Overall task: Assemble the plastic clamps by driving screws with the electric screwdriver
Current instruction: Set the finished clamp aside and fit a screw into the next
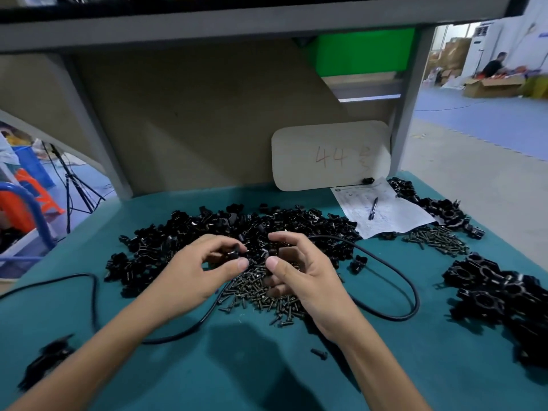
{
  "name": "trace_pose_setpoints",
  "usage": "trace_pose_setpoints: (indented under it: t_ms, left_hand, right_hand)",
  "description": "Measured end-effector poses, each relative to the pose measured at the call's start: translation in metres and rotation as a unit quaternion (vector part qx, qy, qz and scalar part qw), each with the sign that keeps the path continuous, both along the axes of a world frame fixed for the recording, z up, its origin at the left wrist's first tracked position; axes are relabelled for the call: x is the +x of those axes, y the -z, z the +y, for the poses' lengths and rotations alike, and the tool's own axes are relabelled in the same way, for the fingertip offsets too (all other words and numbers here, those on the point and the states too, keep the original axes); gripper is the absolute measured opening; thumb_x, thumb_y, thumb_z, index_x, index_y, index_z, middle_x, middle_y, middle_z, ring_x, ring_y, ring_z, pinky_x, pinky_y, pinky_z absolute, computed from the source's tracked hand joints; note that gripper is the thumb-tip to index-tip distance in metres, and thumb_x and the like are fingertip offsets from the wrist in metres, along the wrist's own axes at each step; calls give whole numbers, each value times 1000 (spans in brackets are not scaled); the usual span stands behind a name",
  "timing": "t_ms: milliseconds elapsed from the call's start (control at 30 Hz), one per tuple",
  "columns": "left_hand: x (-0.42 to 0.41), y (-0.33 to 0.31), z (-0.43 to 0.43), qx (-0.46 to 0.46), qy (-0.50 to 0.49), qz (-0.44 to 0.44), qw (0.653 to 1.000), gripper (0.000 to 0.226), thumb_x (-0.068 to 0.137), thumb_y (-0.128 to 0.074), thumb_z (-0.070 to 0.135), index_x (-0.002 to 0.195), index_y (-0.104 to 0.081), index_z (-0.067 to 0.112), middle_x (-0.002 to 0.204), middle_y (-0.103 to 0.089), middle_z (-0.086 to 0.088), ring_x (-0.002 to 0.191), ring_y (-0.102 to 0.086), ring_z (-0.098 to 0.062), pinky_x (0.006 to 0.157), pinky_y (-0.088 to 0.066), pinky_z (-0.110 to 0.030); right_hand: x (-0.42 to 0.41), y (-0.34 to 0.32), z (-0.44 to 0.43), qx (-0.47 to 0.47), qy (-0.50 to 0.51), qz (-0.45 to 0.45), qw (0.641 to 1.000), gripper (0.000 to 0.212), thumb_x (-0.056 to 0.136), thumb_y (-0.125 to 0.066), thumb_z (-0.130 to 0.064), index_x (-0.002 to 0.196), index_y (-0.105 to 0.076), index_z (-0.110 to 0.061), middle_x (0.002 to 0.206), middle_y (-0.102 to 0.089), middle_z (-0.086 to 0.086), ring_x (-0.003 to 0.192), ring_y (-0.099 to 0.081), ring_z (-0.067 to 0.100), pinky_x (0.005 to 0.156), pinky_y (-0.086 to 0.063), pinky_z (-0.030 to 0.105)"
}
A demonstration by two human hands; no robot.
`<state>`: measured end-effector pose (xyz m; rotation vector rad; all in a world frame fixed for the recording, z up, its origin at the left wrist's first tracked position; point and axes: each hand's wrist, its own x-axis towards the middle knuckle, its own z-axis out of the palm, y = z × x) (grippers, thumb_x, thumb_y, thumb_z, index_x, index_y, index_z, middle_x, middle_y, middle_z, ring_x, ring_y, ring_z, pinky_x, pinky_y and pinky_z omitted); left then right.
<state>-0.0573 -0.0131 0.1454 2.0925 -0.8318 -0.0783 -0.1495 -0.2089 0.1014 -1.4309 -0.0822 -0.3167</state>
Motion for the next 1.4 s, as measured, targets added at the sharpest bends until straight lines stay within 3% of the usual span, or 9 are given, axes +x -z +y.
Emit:
trace_pose_setpoints:
  t_ms: [133,233,367,433,567,667,833,1233,1400]
  left_hand:
    - [-24,-2,-25,81,32,-44,995,32,90,-52,65,113,-56,44,91,-71,8,83,-68,-11,78,-55,-44]
    - [-32,-3,-27,106,29,-87,990,33,93,-44,65,122,-44,49,105,-64,24,98,-59,5,83,-51,-29]
    - [-38,-4,-23,109,45,-53,992,36,91,-34,72,123,-30,56,104,-60,24,98,-56,9,76,-45,-22]
    - [-42,-7,-19,85,48,-48,994,28,93,-34,69,117,-30,56,99,-65,18,95,-60,3,77,-50,-27]
    - [-48,-15,-15,18,41,-91,995,22,93,-44,67,110,-41,53,96,-67,20,76,-63,-4,64,-46,-17]
    - [-49,-17,-14,2,31,-88,996,28,91,-45,70,112,-43,52,96,-68,18,82,-65,-9,66,-48,-25]
    - [-52,-11,-20,34,17,-86,996,35,94,-31,71,121,-37,50,95,-62,19,93,-59,2,69,-39,-18]
    - [-57,-13,-32,40,61,-95,993,36,101,-28,64,135,-33,56,120,-54,33,116,-50,9,90,-43,-15]
    - [-58,-12,-33,41,69,-86,993,35,102,-28,62,135,-37,52,121,-56,28,117,-51,3,94,-46,-27]
  right_hand:
    - [-12,-8,-18,-53,9,-23,998,35,98,-69,-23,125,-68,-45,119,-61,-1,88,-73,12,82,-60,29]
    - [-14,-12,-13,-47,5,-26,999,34,102,-62,-20,128,-66,-42,117,-67,-6,99,-73,17,87,-60,33]
    - [-18,-14,-6,-6,16,-24,1000,22,99,-66,-18,119,-68,-28,111,-73,-9,102,-73,17,81,-59,28]
    - [-20,-18,-2,16,6,-27,999,17,100,-66,-14,112,-72,-24,102,-74,-5,94,-72,14,80,-58,27]
    - [-22,-23,4,73,-17,-35,997,16,97,-68,-17,109,-74,-26,99,-75,-3,87,-72,11,81,-59,26]
    - [-22,-25,7,83,-16,-40,996,18,92,-71,-24,108,-75,-28,99,-76,-2,87,-73,13,81,-59,28]
    - [-24,-29,12,81,-6,-55,995,20,89,-72,-28,109,-76,-27,98,-76,0,93,-73,12,81,-59,25]
    - [-31,-30,5,66,19,-64,996,24,92,-70,-24,115,-77,-26,108,-76,10,100,-73,21,84,-59,29]
    - [-33,-30,3,79,14,-53,995,24,90,-71,-25,114,-78,-27,103,-77,3,96,-73,14,82,-58,25]
